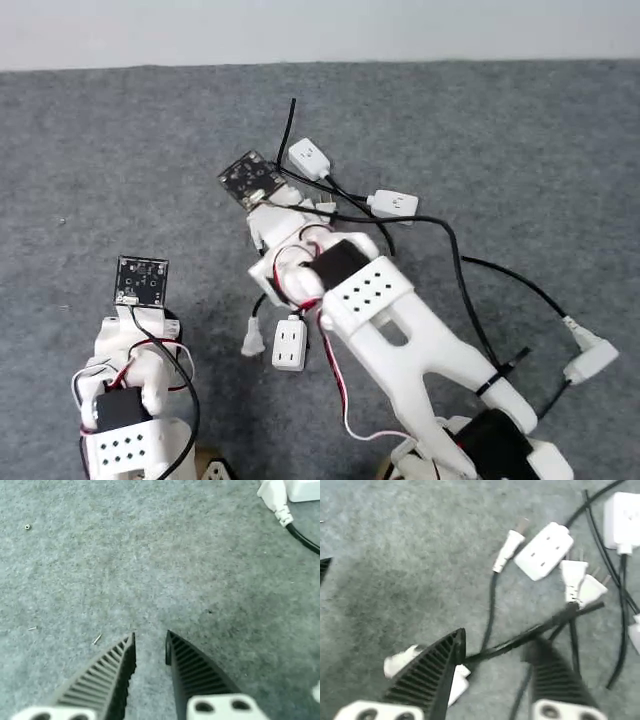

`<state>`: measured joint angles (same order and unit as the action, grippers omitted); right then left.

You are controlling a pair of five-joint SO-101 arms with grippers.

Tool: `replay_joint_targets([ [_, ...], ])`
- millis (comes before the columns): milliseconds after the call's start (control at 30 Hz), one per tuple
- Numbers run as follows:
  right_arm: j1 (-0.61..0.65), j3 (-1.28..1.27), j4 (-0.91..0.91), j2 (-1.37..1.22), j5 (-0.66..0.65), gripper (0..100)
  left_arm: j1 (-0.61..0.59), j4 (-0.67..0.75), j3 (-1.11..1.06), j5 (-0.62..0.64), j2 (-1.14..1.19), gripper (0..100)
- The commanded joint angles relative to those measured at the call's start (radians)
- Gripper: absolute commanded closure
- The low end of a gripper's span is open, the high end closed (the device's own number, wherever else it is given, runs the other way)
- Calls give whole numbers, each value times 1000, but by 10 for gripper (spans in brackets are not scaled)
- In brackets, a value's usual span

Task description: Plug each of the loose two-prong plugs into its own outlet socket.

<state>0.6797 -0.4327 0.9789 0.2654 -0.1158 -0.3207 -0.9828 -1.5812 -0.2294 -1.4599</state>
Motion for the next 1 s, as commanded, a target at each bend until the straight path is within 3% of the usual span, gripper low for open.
replay_joint_targets([
  [0, -42, 95, 93, 130, -41, 722, -8, -2, 38, 15, -12, 903],
  [133, -68, 57, 188, 294, -43, 779, -8, 0, 38, 15, -12, 903],
  [233, -65, -44, 173, 378, -25, 891, -8, 0, 38, 15, -12, 903],
  [333, -4, -173, 64, 375, 132, 995, -8, 0, 38, 15, -12, 903],
  [467, 25, -322, -196, 292, 368, 909, -9, 0, 38, 15, -12, 903],
  [567, 36, -341, -334, 194, 474, 901, -11, 2, 38, 15, -12, 903],
  [767, 151, -190, -369, -68, 480, 984, -11, 3, 38, 15, -12, 903],
  [967, 157, -31, -291, -305, 450, 991, -11, 3, 38, 15, -12, 903],
])
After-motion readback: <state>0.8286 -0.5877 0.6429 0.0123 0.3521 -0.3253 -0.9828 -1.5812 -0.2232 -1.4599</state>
